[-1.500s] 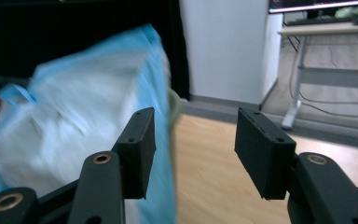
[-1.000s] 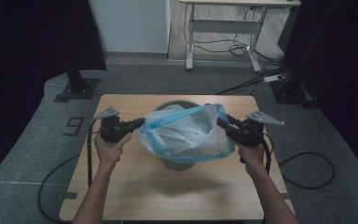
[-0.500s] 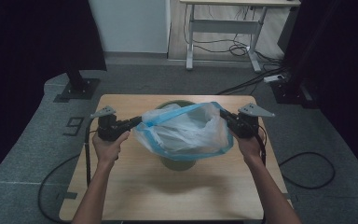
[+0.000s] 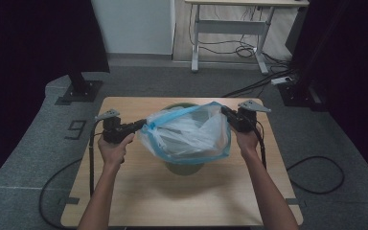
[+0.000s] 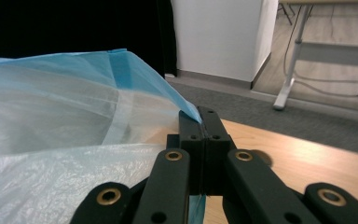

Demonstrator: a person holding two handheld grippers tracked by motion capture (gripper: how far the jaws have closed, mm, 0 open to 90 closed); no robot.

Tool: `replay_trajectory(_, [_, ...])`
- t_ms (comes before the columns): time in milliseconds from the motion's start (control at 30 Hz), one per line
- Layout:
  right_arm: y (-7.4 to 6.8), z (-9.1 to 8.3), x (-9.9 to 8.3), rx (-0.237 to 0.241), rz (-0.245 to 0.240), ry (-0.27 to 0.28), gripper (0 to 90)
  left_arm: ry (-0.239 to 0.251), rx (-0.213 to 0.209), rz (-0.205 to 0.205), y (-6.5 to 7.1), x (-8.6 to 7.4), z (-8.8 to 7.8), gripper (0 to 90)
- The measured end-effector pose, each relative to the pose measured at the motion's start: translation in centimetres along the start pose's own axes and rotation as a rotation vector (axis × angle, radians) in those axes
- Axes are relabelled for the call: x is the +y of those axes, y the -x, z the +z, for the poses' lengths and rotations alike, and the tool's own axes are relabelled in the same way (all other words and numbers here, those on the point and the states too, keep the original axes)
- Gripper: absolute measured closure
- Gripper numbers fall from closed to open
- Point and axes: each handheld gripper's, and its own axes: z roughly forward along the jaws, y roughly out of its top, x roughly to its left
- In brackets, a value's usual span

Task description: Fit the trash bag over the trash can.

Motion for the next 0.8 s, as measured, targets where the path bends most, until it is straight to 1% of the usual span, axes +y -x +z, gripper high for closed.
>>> replay_trajectory(67, [0.2, 1.0, -0.9, 0.008, 0.033, 0.004, 88.0, -0.002, 0.000, -0.016, -0.3, -0.2, 0.5, 89.8])
replay_trajectory(133, [0.3, 1.9, -1.8, 0.015, 0.059, -0.007, 88.0, -0.011, 0.002, -0.027, -0.5, -0.4, 0.9, 89.8])
replay_trajectory(167, [0.4, 2.3, -2.3, 0.017, 0.069, -0.021, 88.0, -0.016, 0.003, -0.033, -0.7, -0.5, 1.1, 89.8])
replay_trajectory(200, [0.3, 2.7, -2.7, 0.021, 0.074, -0.036, 88.0, -0.019, 0.003, -0.036, -0.9, -0.6, 1.2, 89.8])
replay_trajectory(267, [0.3, 3.3, -3.4, 0.030, 0.082, -0.039, 88.0, -0.020, 0.002, -0.041, -1.2, -0.8, 1.5, 89.8])
replay_trajectory(333, [0.2, 3.8, -4.1, 0.042, 0.083, -0.062, 88.0, -0.021, 0.004, -0.049, -1.5, -0.9, 1.6, 89.8])
replay_trajectory(400, [0.2, 4.2, -4.4, 0.045, 0.078, -0.074, 88.0, -0.028, 0.009, -0.056, -1.7, -1.0, 1.9, 89.8])
replay_trajectory(500, [0.3, 4.5, -4.8, 0.060, 0.089, -0.094, 88.0, -0.033, 0.006, -0.070, -2.0, -1.1, 2.3, 89.8])
replay_trajectory(567, [0.3, 4.7, -4.9, 0.067, 0.088, -0.102, 88.0, -0.041, 0.003, -0.081, -2.2, -1.2, 2.6, 89.8])
replay_trajectory(700, [0.2, 4.9, -5.1, 0.080, 0.096, -0.120, 88.0, -0.048, -0.008, -0.115, -2.6, -1.3, 3.3, 89.8])
replay_trajectory(800, [0.1, 5.0, -5.1, 0.086, 0.095, -0.133, 88.0, -0.050, -0.002, -0.122, -2.8, -1.3, 3.6, 89.8])
